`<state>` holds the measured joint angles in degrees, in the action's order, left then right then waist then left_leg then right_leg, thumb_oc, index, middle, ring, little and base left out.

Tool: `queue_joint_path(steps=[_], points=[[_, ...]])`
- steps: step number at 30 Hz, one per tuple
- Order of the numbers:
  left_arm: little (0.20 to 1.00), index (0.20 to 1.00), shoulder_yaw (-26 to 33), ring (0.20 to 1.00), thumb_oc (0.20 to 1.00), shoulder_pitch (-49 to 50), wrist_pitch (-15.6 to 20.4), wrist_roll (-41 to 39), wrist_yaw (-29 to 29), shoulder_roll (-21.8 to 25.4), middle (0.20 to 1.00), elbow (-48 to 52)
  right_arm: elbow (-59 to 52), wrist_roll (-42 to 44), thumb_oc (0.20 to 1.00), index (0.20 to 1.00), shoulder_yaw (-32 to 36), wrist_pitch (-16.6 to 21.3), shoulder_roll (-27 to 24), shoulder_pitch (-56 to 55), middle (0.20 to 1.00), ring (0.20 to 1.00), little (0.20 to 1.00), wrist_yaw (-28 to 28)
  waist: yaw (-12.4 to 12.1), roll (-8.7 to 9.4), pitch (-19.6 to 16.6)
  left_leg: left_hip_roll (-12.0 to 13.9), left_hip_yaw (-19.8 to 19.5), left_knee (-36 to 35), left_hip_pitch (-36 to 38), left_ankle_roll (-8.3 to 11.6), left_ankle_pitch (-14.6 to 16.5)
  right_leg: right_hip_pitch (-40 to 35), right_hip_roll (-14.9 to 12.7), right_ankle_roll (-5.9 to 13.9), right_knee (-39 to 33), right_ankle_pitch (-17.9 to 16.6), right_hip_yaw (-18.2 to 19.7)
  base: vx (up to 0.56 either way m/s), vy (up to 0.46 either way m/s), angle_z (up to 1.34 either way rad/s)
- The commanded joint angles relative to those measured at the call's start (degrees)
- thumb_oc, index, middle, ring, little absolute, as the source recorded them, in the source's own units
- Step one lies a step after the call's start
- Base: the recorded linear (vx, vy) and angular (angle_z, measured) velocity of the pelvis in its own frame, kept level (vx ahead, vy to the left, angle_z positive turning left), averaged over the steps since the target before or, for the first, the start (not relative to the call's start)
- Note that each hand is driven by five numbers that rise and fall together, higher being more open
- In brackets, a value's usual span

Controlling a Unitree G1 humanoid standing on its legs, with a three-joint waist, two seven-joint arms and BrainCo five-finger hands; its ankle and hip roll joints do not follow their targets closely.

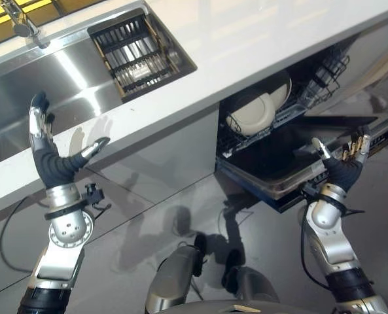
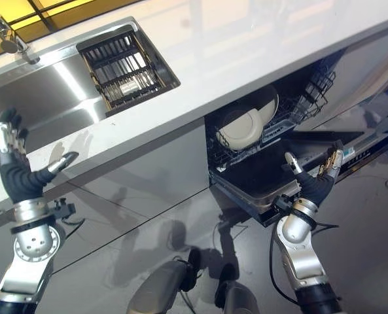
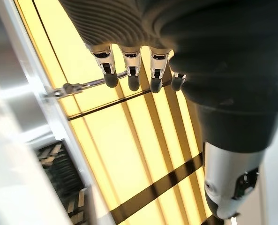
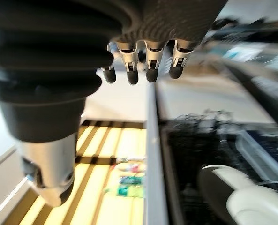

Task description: Pick up plates and place into dishwasher.

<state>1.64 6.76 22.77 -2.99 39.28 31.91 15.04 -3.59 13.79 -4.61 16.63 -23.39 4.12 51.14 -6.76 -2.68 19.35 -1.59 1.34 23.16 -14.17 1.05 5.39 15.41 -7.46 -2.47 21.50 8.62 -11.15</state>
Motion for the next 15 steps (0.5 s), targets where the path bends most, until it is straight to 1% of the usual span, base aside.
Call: queue_joint_path(steps=[1, 2, 3, 4, 6, 8, 10, 12, 13, 15], points=[[1.0, 1.0, -1.66, 1.0, 1.0, -5.59, 3.73, 3.41, 5.23, -2.19, 1.0, 1.28, 1.44, 1.86, 1.0, 1.0, 2.28, 5.46, -2.08, 1.74, 1.0, 1.0, 1.0, 3.08, 4.09, -3.86, 0.63, 2.7, 1.8, 0.09, -1.94, -1.99, -2.2, 8.39, 0.0, 1.18, 2.61, -2.95, -1.38, -0.31, 0.205, 0.23], [1.0, 1.0, -3.29, 1.0, 1.0, -8.48, 2.84, 4.29, 6.72, -1.98, 1.0, 0.75, 3.64, 1.99, 1.0, 1.0, 3.17, 6.8, -2.46, 3.35, 1.0, 1.0, 1.0, 3.82, 4.89, -4.72, 2.27, 2.67, 2.35, 1.64, -4.3, -1.01, -3.27, 10.56, -0.86, 1.36, 3.83, -2.82, -1.61, -0.28, 0.148, 0.33], [1.0, 1.0, -3.89, 1.0, 1.0, -9.69, 2.38, 4.14, 7.14, -1.85, 1.0, 0.58, 4.04, 2.3, 1.0, 1.0, 3.35, 6.9, -2.95, 4.13, 1.0, 1.0, 1.0, 4.43, 5.09, -5.19, 3.03, 2.56, 1.98, 3.32, -6.18, -0.36, -4.79, 11.28, -1.0, 1.25, 4.39, -2.65, -1.61, -0.29, 0.121, 0.36], [1.0, 1.0, -5.07, 1.0, 1.0, -11.5, 1.83, 4.8, 8.45, -2.06, 1.0, 0.26, 4.68, 3.1, 1.0, 1.0, 3.87, 6.73, -3.92, 5.71, 1.0, 1.0, 1.0, 5.14, 5.7, -5.8, 4.77, 1.99, 1.84, 6.24, -8.38, 0.31, -5.4, 12.6, -1.61, 1.15, 5.52, -2.55, -1.34, -0.21, 0.121, 0.22], [1.0, 1.0, -6.12, 1.0, 1.0, -12.87, 1.21, 7.05, 10.06, -2.48, 1.0, 0.23, 6.95, 3.87, 1.0, 1.0, 4.95, 6.53, -4.36, 8.11, 1.0, 1.0, 1.0, 5.79, 6.28, -6.62, 7.12, 1.18, 2.98, 9.49, -10.3, -0.26, -3.65, 15.93, -3.13, 1.02, 9.99, -2.14, -0.4, -0.16, 0.16, 0.02], [1.0, 1.0, -5.94, 1.0, 1.0, -12.24, 0.96, 8.19, 10.93, -3.49, 1.0, 1.07, 9.09, 3.76, 1.0, 1.0, 5.71, 7.17, -3.64, 9.3, 1.0, 1.0, 1.0, 8.29, 6.45, -7.64, 9.52, 0.0, 3.99, 15.56, -13.54, -0.73, -2.55, 18.07, -4.17, 0.54, 14.03, -1.07, 0.66, -0.09, 0.144, -0.1], [1.0, 1.0, -5.98, 1.0, 1.0, -11.77, 0.93, 8.77, 11.77, -3.93, 1.0, 1.06, 10.66, 5.16, 1.0, 1.0, 6.01, 8.61, -2.92, 9.79, 1.0, 1.0, 1.0, 9.78, 6.61, -8.2, 10.44, -0.39, 4.5, 19.02, -15.5, -1.32, -1.31, 19.73, -4.66, 0.25, 16.56, -0.17, 1.5, -0.03, 0.12, -0.08], [1.0, 1.0, -6.47, 1.0, 1.0, -11.32, 1.02, 8.77, 12.47, -4.11, 1.0, 1.25, 12.19, 5.4, 1.0, 1.0, 6.8, 9.42, -2.06, 10.4, 1.0, 1.0, 1.0, 12.67, 6.68, -8.73, 10.45, -0.63, 5.44, 21.85, -17.97, -2.01, 0.08, 22.1, -5.18, 0.21, 18.5, 0.41, 2.45, -0.02, 0.126, -0.14], [1.0, 1.0, -6.94, 1.0, 1.0, -11.05, 1.09, 8.89, 12.76, -4.28, 1.0, 1.42, 12.58, 6.96, 1.0, 1.0, 7.02, 9.79, -1.67, 10.91, 1.0, 1.0, 1.0, 12.94, 6.77, -9.17, 10.45, -0.9, 5.83, 23.25, -19.29, -2.29, 0.55, 23.34, -5.25, 0.19, 19.17, 0.43, 3.13, 0.0, 0.13, -0.14], [1.0, 1.0, -7.71, 1.0, 1.0, -10.65, 1.38, 9.26, 13.53, -4.44, 1.0, 1.96, 13.0, 11.32, 1.0, 1.0, 7.17, 10.51, -1.04, 11.58, 1.0, 1.0, 1.0, 10.61, 6.76, -9.93, 10.45, -1.22, 6.09, 24.65, -21.17, -2.41, 0.39, 25.18, -5.14, 0.15, 20.09, 0.42, 4.12, 0.01, 0.132, -0.13]])
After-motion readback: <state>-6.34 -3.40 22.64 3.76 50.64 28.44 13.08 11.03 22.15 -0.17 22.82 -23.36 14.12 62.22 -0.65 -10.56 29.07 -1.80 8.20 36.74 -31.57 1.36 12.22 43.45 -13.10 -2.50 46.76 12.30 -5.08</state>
